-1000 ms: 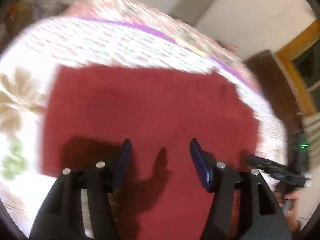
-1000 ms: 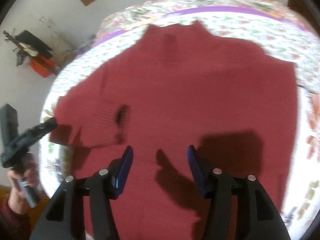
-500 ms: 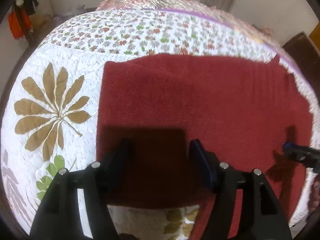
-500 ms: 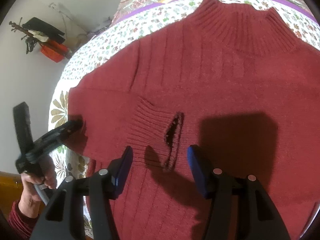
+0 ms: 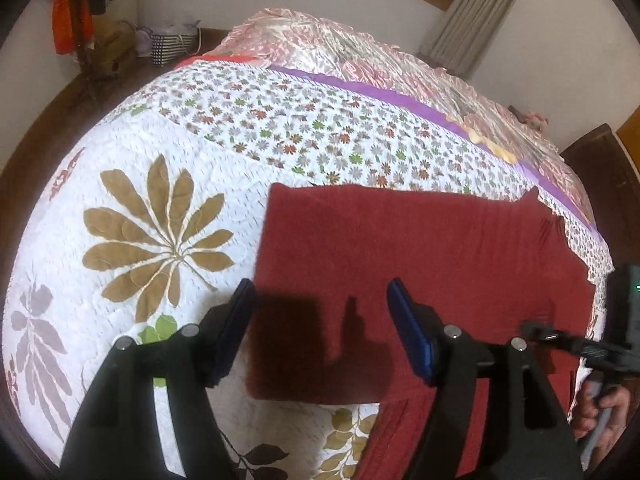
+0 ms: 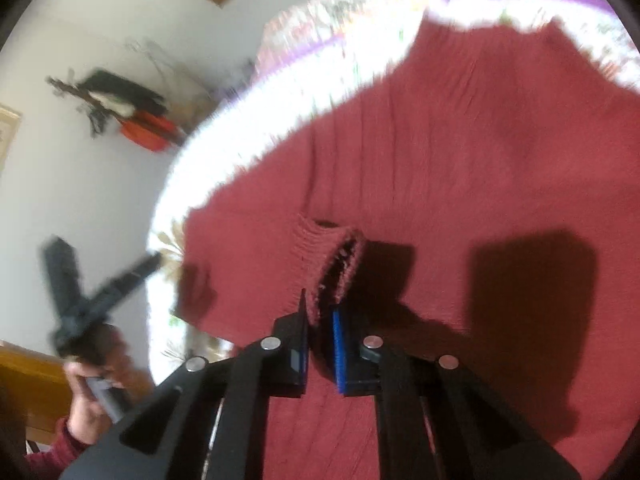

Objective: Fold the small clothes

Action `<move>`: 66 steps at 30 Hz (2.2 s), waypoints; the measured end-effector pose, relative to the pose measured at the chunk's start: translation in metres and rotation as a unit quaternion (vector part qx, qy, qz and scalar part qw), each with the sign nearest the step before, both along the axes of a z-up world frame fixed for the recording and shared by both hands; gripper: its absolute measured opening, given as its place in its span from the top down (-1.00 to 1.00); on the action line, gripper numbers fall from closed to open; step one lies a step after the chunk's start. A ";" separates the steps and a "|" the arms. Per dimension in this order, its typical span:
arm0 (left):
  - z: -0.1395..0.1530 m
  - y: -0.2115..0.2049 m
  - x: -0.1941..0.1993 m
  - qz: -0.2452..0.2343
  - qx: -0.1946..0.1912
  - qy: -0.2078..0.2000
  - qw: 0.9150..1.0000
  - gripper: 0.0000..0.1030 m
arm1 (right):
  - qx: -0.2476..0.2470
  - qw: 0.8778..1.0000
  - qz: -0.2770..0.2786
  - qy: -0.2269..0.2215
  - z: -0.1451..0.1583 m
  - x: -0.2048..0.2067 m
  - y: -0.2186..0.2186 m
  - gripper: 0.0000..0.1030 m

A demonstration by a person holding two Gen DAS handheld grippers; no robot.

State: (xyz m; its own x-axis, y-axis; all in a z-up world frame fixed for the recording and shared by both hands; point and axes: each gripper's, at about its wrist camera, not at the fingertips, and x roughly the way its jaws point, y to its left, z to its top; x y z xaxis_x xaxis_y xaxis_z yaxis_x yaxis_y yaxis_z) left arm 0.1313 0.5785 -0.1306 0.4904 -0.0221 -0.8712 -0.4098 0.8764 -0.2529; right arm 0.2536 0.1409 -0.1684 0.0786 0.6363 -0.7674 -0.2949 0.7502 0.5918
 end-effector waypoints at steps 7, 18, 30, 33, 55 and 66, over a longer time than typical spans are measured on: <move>-0.007 -0.034 0.022 -0.025 -0.006 0.003 1.000 -0.33 | -0.039 0.996 -0.055 -0.062 0.052 0.002 -0.096 0.81; -0.051 -0.104 0.068 -0.092 0.042 0.064 0.993 -0.33 | -0.124 0.980 -0.155 -0.021 0.001 -0.002 -0.196 0.81; -0.011 -0.122 0.059 -0.099 0.045 0.013 0.994 -0.42 | -0.135 0.977 -0.147 -0.075 0.026 -0.016 -0.196 0.45; -0.017 -0.140 0.066 -0.123 0.021 0.018 0.992 -0.42 | -0.128 0.983 -0.115 -0.071 0.021 -0.016 -0.181 0.46; -0.026 -0.141 -0.115 -0.189 0.011 0.100 0.977 -0.62 | -0.175 0.980 -0.093 -0.015 0.024 -0.181 -0.256 0.03; -0.088 -0.147 -0.253 -0.168 -0.019 0.167 0.971 -0.61 | -0.187 0.973 -0.105 0.085 -0.037 -0.323 -0.288 -0.20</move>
